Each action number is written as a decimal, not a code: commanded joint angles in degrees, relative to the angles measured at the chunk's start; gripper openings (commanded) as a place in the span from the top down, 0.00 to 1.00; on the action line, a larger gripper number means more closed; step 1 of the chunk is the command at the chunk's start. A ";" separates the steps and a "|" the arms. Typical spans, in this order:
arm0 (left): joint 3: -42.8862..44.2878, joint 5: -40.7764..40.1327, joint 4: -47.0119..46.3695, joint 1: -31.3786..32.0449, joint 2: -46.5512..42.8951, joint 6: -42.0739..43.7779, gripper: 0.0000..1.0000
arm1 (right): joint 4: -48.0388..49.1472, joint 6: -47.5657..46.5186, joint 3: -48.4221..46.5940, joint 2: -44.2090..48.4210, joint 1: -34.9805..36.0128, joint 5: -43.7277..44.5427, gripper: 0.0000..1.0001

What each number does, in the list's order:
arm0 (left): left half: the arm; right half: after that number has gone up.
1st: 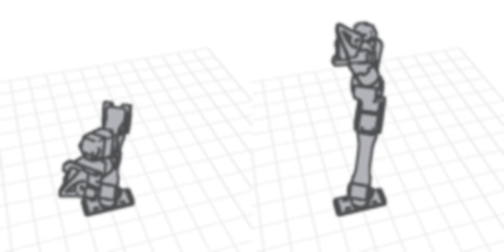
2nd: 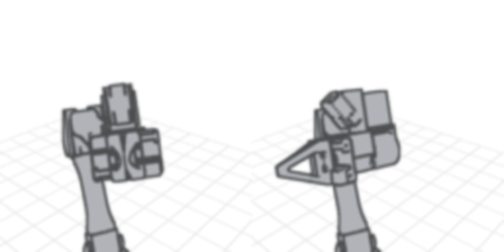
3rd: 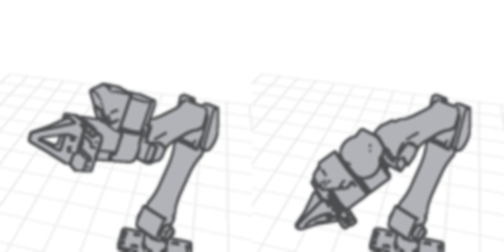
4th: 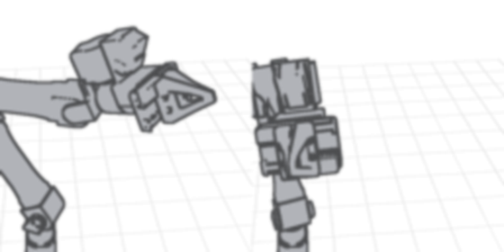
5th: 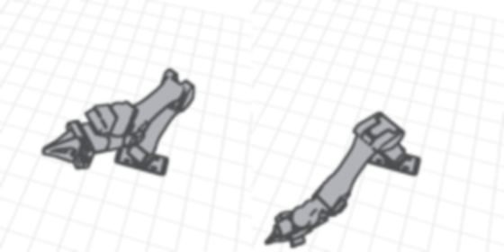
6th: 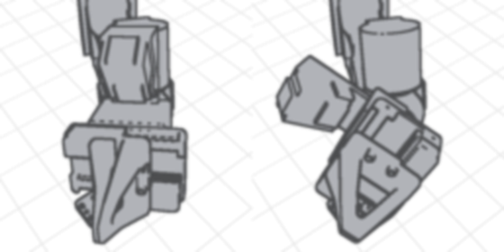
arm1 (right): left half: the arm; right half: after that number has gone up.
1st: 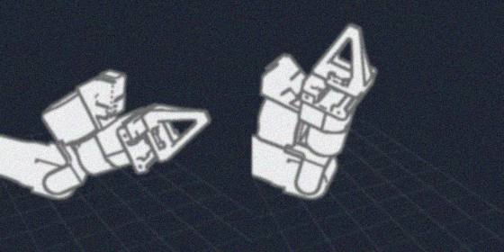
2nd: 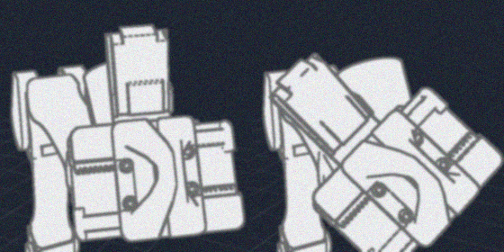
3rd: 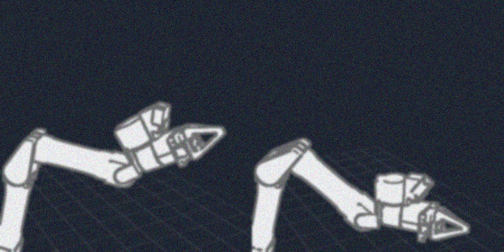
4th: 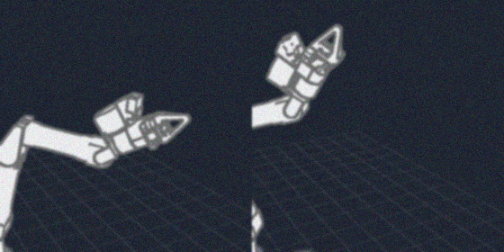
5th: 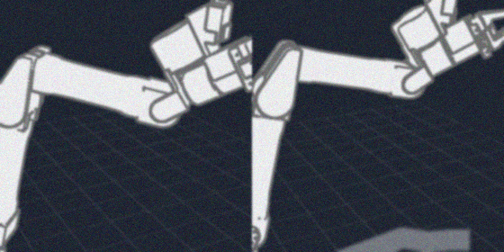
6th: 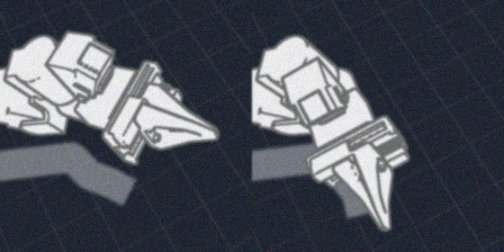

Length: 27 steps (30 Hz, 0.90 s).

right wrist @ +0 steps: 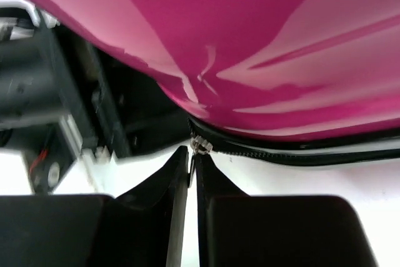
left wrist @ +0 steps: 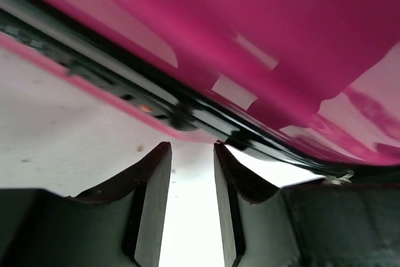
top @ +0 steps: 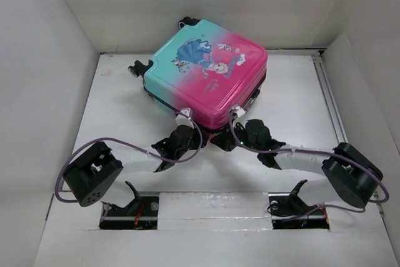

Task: Pack the luggage

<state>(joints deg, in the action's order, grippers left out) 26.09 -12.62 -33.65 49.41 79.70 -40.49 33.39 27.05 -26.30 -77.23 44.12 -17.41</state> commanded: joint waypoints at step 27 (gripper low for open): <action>19.37 8.70 2.82 -41.02 -13.70 -20.83 0.04 | -7.99 5.30 7.49 23.70 7.39 9.14 1.00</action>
<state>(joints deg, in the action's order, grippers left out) 48.45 -14.74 -32.03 18.37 63.48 -51.66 20.97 32.53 -18.26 -55.94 51.00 -4.23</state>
